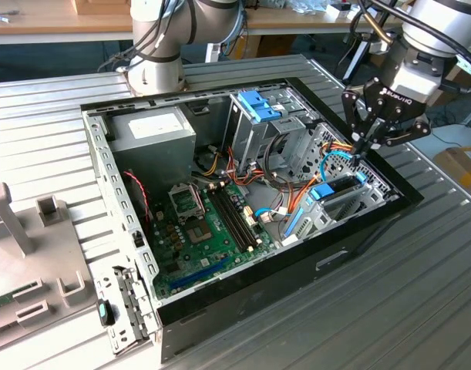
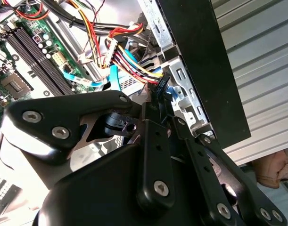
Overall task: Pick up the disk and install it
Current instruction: 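Insert the first disk wire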
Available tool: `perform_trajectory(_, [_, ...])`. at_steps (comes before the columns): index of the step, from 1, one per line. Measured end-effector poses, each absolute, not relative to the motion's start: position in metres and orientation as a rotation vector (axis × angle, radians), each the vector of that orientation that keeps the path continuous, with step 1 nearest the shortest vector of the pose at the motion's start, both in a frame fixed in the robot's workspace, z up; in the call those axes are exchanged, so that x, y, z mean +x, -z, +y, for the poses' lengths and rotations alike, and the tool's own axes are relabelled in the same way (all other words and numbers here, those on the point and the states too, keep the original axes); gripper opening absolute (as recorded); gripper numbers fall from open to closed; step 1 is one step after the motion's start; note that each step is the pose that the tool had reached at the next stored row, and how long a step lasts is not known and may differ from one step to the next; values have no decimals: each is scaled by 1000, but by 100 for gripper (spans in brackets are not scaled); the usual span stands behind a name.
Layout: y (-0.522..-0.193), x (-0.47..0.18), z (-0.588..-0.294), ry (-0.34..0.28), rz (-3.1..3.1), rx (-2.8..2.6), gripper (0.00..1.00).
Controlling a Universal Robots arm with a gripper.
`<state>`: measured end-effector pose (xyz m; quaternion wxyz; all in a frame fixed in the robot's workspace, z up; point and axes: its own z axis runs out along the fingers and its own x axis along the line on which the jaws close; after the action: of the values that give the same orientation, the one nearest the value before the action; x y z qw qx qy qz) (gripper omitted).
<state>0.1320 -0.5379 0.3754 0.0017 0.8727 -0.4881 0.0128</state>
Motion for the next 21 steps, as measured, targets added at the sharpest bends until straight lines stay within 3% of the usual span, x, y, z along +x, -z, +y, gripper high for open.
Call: perform_trajectory(21, [-372,121,-538,-41,-1649,2667,18])
